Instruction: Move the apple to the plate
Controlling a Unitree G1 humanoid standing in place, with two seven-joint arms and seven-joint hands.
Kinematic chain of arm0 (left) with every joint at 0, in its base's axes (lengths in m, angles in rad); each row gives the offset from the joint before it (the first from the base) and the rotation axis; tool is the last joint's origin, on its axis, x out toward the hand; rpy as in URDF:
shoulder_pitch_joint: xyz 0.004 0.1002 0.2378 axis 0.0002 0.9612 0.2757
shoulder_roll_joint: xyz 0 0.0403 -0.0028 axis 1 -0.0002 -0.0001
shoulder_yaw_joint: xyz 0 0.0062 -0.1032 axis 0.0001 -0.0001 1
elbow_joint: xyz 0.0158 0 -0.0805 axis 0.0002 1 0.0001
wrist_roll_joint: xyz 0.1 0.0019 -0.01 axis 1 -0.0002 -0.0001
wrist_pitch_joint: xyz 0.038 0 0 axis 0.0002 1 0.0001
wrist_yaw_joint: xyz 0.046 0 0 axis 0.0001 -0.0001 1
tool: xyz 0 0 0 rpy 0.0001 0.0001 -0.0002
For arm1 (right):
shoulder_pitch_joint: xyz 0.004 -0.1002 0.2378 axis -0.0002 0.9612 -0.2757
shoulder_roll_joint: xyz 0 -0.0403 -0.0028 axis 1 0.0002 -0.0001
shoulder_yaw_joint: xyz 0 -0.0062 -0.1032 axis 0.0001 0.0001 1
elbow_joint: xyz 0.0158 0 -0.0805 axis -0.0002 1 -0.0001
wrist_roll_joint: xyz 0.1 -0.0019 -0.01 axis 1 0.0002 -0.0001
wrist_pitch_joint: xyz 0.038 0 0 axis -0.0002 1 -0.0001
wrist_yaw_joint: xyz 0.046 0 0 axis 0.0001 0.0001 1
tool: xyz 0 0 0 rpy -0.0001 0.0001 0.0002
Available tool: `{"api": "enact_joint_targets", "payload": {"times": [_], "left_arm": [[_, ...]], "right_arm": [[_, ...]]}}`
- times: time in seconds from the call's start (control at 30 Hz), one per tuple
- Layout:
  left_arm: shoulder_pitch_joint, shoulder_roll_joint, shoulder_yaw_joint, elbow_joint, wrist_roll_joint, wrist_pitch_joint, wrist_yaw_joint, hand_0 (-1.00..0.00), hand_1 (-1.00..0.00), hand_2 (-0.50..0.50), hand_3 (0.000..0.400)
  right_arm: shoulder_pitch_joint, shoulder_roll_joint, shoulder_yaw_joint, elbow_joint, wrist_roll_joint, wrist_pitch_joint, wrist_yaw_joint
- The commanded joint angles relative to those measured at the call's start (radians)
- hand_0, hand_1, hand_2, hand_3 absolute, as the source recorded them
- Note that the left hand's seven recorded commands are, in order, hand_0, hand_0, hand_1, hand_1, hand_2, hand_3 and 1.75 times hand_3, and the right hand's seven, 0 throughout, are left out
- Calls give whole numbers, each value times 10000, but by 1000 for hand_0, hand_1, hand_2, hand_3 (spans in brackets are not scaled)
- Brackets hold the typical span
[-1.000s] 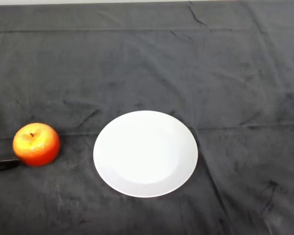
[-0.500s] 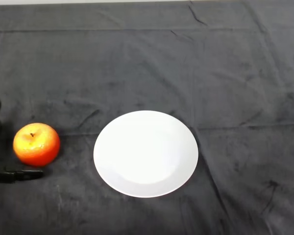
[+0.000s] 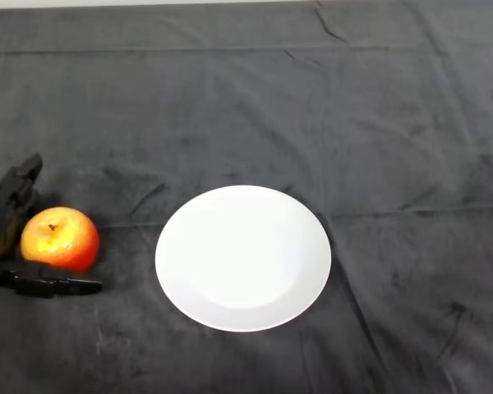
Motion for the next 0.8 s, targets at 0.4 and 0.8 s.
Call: {"api": "enact_joint_targets", "payload": {"times": [0.4, 0.8], "left_arm": [[-347, 148, -407, -869, 241, -415, -177, -1000, -1000, 0, 400], [-275, 68, -503, -1585, 489, -865, 507, -1000, -1000, 0, 400]], "right_arm": [[-241, -234, -177, -183, 116, -68, 47], [-236, -229, -174, -196, 115, -65, 42]]}}
